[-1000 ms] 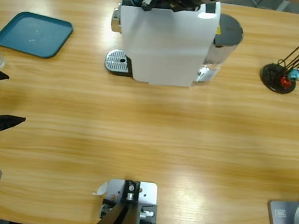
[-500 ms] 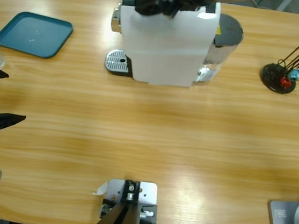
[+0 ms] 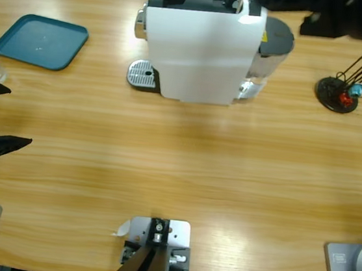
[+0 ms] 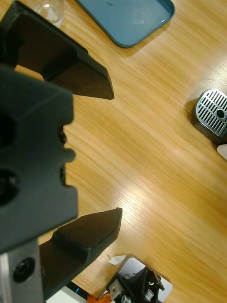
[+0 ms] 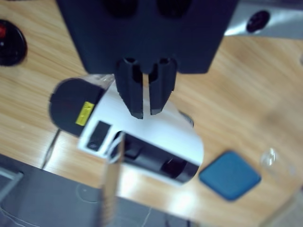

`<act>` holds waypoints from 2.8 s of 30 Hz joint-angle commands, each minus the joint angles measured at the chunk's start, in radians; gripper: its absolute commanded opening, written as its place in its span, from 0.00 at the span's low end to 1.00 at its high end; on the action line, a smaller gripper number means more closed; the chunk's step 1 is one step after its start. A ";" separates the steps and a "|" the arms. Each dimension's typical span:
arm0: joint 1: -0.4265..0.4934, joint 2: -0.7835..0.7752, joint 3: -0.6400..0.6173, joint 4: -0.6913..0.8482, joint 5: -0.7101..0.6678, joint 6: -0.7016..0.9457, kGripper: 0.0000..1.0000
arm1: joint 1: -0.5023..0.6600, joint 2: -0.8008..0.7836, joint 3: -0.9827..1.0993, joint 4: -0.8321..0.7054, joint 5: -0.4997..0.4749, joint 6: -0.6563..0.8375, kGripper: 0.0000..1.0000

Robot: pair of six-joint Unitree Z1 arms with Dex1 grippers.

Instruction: Pour coffee

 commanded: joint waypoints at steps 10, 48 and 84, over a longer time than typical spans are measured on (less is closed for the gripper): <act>0.003 -0.011 0.034 -0.008 -0.004 -0.007 1.00 | -0.224 0.228 -0.040 -0.377 0.124 0.358 0.00; 0.095 -0.059 0.012 -0.003 -0.044 -0.006 1.00 | -0.101 0.508 -0.059 -0.521 0.272 0.382 0.00; 0.124 -0.089 -0.004 -0.002 -0.052 -0.009 1.00 | -0.093 0.630 -0.042 -0.346 0.269 0.322 0.00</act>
